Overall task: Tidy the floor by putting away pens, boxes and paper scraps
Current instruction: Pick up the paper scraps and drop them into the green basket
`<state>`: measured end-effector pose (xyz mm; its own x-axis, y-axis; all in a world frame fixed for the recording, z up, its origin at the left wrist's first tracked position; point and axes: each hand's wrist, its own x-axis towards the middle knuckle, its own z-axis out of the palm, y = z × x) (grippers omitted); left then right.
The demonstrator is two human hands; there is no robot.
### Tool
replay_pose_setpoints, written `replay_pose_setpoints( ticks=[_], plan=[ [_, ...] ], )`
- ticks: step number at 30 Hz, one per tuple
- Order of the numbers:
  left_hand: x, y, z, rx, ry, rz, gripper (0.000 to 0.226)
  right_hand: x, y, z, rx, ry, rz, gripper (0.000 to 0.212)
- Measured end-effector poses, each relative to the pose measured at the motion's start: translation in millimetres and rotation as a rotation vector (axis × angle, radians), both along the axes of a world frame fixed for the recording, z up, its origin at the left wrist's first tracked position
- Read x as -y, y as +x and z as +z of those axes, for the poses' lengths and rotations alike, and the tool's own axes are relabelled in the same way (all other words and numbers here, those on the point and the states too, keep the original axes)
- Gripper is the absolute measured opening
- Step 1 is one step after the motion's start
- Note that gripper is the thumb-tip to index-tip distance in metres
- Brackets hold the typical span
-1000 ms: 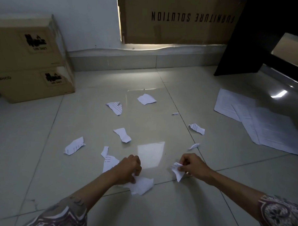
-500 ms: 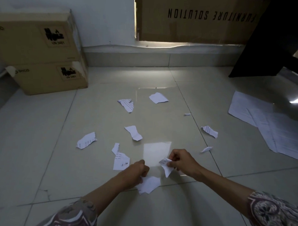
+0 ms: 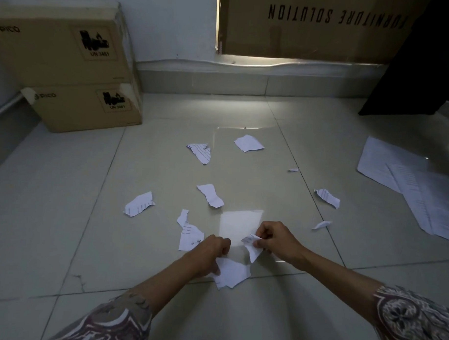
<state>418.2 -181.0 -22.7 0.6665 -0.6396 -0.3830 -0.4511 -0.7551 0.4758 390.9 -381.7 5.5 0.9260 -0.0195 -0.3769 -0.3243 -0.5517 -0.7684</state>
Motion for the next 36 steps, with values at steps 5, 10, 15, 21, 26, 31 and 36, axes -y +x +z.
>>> replay_pose_setpoints(
  ticks=[5, 10, 15, 21, 26, 31, 36],
  plan=[
    [-3, -10, 2, -0.097, -0.047, 0.056, 0.021, -13, 11, 6, 0.010, 0.094, -0.023, 0.013],
    [-34, -4, 18, -0.224, -0.173, 0.123, 0.022, -35, 25, 17, 0.010, 0.208, -0.069, 0.012],
    [-101, 21, 41, -0.245, -0.200, 0.242, 0.021, -65, 37, 11, -0.063, 0.223, -0.025, 0.022],
    [-170, 26, 59, -0.204, -0.229, 0.495, 0.034, -118, 49, -14, -0.025, 0.111, 0.149, 0.030],
    [-203, 17, 69, -0.182, -0.231, 0.613, 0.028, -149, 54, -37, 0.166, -0.217, 0.300, 0.017],
    [-216, 8, 71, -0.178, -0.232, 0.692, 0.028, -155, 58, -47, 0.171, -0.183, 0.321, 0.040],
    [-203, 5, 75, -0.187, -0.223, 0.704, 0.025, -153, 53, -53, 0.137, -0.214, 0.292, 0.041]
  ],
)
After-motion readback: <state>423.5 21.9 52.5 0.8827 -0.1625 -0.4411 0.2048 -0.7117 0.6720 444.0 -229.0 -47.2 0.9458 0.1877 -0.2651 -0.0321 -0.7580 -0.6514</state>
